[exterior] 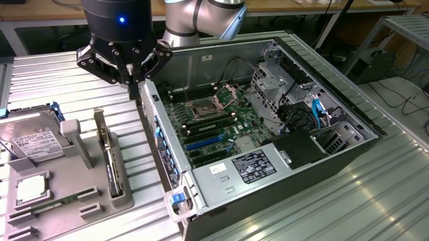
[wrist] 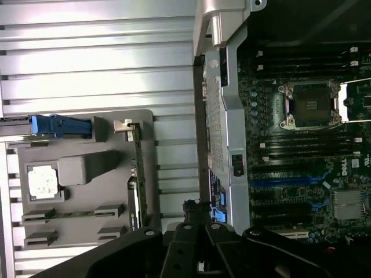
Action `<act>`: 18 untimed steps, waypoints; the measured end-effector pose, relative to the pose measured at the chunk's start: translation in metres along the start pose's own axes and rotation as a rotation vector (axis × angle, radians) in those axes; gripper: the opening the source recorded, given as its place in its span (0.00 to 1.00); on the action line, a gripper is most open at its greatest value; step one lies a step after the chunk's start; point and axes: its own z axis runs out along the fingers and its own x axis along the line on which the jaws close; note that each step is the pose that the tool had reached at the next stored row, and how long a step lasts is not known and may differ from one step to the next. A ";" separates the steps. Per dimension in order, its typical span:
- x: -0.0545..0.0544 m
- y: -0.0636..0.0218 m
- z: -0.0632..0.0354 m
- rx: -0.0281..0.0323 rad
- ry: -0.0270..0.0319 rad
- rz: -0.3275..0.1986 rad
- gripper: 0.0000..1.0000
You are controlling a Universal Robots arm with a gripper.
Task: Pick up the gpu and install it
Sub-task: 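Reach for the gpu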
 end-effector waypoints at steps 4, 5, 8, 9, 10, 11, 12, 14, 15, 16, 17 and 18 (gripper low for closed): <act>0.002 -0.0005 0.0000 -0.0002 0.0003 -0.008 0.11; 0.003 -0.0007 -0.0001 -0.0002 0.0005 -0.010 0.11; 0.004 -0.0011 -0.0001 -0.0004 0.0007 -0.017 0.11; 0.004 -0.0011 -0.0001 -0.0004 0.0008 -0.019 0.11; 0.005 -0.0013 -0.0002 -0.0004 0.0009 -0.020 0.11; 0.005 -0.0015 -0.0002 -0.0004 0.0010 -0.021 0.11; 0.006 -0.0018 -0.0002 -0.0005 0.0010 -0.023 0.11; 0.006 -0.0021 -0.0002 -0.0006 0.0012 -0.025 0.11; 0.006 -0.0021 -0.0002 -0.0006 0.0012 -0.026 0.11; 0.006 -0.0021 -0.0002 -0.0006 0.0012 -0.027 0.11; 0.007 -0.0023 -0.0003 -0.0005 0.0013 -0.028 0.11; 0.007 -0.0024 -0.0003 -0.0005 0.0013 -0.028 0.11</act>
